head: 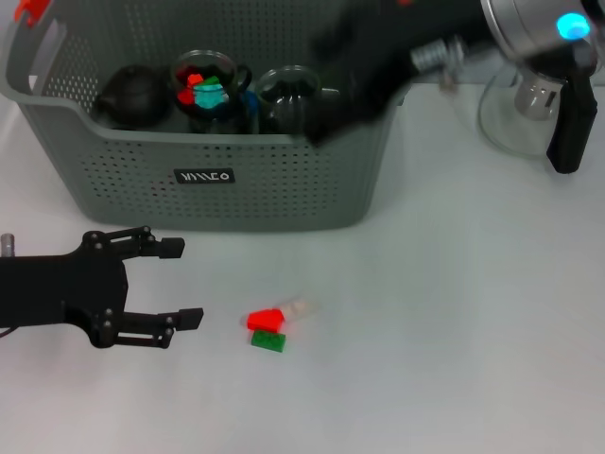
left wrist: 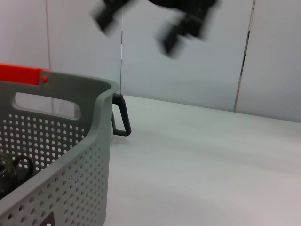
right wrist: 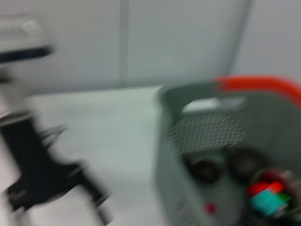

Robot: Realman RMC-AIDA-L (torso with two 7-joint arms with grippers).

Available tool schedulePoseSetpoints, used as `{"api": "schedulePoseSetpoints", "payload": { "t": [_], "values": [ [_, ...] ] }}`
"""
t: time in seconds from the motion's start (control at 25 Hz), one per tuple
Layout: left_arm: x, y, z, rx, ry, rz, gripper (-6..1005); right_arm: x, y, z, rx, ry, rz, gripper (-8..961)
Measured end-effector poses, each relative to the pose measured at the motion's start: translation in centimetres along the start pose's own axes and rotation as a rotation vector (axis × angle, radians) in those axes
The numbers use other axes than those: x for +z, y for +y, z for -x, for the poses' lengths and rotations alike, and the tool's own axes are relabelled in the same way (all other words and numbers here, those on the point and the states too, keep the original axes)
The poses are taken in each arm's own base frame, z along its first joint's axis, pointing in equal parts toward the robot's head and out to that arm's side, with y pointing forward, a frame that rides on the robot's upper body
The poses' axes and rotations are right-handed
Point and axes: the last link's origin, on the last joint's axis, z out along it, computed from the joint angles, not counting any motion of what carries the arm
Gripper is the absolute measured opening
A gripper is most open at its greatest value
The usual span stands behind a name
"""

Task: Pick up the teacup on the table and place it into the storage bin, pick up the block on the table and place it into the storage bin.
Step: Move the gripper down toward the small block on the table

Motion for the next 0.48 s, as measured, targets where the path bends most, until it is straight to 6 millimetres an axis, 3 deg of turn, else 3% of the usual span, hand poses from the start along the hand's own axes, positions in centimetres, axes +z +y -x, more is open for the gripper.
{"api": "schedulePoseSetpoints", "payload": {
  "t": [0.2,0.48],
  "values": [
    [0.0,0.1,0.0,-0.001,0.001,0.002,889,0.8,2.1,-3.0,0.02,0.165,0.145,942],
    [0.0,0.0,0.1,-0.004,-0.001,-0.004,888,6.4,2.0,-6.6,0.047,0.342,0.221,942]
  ]
}}
